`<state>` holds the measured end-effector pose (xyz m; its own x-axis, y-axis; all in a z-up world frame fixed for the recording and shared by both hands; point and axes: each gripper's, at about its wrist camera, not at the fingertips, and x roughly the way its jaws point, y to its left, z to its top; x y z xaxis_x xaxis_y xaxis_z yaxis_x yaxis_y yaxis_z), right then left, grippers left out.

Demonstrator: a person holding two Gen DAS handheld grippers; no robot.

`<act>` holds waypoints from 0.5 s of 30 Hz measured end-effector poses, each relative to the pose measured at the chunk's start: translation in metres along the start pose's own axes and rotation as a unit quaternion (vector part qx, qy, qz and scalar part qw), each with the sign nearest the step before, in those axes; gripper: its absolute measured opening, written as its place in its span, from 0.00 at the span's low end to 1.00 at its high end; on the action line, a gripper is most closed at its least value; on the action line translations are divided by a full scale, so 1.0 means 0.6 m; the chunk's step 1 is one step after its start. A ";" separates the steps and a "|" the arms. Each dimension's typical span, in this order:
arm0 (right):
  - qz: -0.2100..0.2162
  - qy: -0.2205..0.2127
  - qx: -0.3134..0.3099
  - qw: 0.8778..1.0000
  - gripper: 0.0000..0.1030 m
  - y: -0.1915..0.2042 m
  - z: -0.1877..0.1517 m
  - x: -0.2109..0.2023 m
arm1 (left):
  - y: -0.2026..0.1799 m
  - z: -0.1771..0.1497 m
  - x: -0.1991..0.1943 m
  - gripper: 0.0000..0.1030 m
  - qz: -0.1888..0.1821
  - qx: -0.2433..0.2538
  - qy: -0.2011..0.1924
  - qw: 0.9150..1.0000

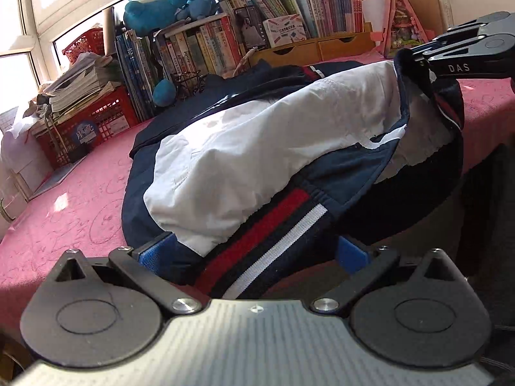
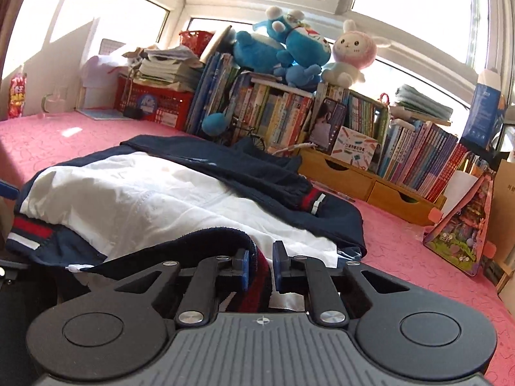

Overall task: Fold clothes
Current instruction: 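Lift the held hem and fold it toward the collar with both grippers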

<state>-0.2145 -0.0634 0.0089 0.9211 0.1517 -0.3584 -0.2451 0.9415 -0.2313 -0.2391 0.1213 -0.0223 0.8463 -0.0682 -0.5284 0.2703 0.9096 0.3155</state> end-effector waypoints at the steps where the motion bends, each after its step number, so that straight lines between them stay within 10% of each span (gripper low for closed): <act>1: 0.000 -0.004 0.017 1.000 0.13 -0.010 0.012 0.010 | -0.005 0.005 -0.001 1.00 0.003 0.013 -0.009 1.000; 8: -0.015 -0.046 0.091 0.995 0.13 -0.095 0.095 0.055 | 0.014 0.069 0.030 1.00 0.155 0.106 -0.086 0.978; 15: -0.010 -0.013 0.160 0.987 0.13 -0.173 0.138 0.141 | 0.132 0.174 0.135 1.00 0.105 -0.004 -0.051 0.993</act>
<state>-0.0860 -0.1232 0.0774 0.9333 0.1366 -0.3322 -0.1235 0.9905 0.0604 -0.1012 0.1449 0.0421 0.9256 0.0829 -0.3694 0.0792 0.9117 0.4032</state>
